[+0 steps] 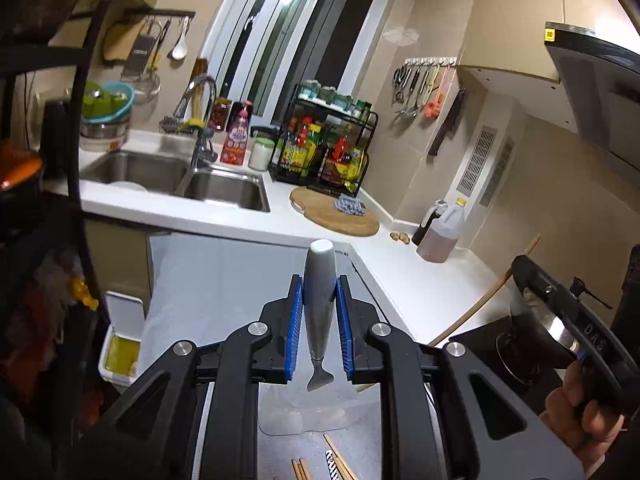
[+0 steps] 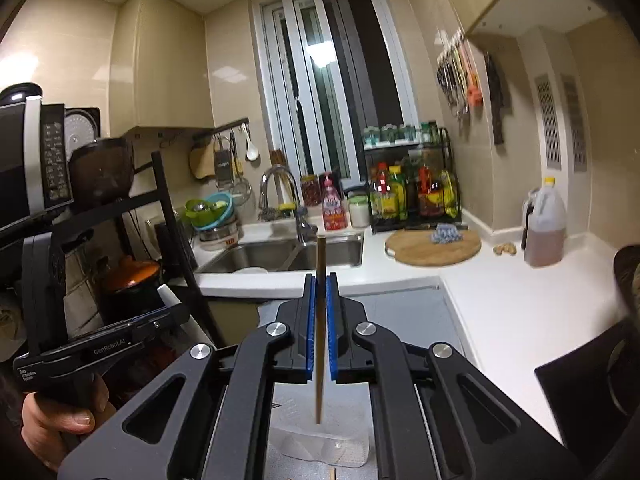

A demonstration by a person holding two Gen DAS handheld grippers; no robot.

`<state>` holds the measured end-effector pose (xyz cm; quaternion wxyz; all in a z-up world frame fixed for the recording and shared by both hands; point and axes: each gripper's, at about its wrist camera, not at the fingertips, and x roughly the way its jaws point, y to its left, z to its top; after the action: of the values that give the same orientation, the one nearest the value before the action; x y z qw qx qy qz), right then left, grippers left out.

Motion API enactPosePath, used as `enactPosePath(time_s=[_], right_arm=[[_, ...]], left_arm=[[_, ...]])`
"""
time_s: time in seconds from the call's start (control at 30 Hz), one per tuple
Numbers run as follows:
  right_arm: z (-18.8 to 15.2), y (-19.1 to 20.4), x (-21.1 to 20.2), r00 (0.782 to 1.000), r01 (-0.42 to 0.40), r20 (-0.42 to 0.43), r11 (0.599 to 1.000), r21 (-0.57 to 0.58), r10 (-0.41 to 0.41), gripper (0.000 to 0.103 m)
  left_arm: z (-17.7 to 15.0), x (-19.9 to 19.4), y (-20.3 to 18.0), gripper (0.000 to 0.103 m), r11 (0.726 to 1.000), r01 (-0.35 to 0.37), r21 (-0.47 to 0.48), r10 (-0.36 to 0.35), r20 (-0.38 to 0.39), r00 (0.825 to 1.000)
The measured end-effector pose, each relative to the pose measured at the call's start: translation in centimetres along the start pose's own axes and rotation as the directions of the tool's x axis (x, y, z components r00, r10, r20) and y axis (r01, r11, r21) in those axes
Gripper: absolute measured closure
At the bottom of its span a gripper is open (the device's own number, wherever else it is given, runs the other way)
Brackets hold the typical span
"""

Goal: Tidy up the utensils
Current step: 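Lift the fork with the left gripper while the right gripper lifts the chopstick over the container, then open the left gripper dropping the fork into the container while the right gripper drops the chopstick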

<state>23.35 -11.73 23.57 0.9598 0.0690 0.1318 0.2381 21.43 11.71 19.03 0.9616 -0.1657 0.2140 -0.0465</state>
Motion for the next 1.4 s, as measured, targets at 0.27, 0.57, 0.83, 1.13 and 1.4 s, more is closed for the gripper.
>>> enactPosePath(time_s=[0.27,0.57,0.83,1.13,1.4], right_arm=[[-4.6,-1.8,4.4,0.992,0.037,-0.121,0.999,0.014,-0.035,0.097],[-7.9,-2.9,6.6,0.961,0.069,-0.269,0.997,0.03,-0.059,0.086],[-8.6,-2.2,3.9,0.949,0.121,-0.29,0.992,-0.034,-0.126,0.073],[-10.8,0.1,-4.0,0.966,0.127,-0.213,0.987,-0.094,-0.144,0.07],[-17.7,0.8,-12.5,0.973,0.182,-0.139,0.982,-0.047,-0.187,0.071]], left_arm=[[-3.4,4.0,1.7,0.086,1.0,-0.003,-0.004,0.002,-0.084,0.996],[-5.0,5.3,2.9,0.084,1.0,0.003,-0.02,-0.006,-0.156,0.988],[-4.1,0.5,1.8,0.05,0.998,-0.043,0.034,0.045,-0.047,0.998],[-6.5,-6.5,-0.6,0.045,0.983,-0.123,0.138,0.113,0.077,0.991],[-13.1,-9.9,0.2,0.045,0.958,-0.25,0.139,0.239,0.097,0.966]])
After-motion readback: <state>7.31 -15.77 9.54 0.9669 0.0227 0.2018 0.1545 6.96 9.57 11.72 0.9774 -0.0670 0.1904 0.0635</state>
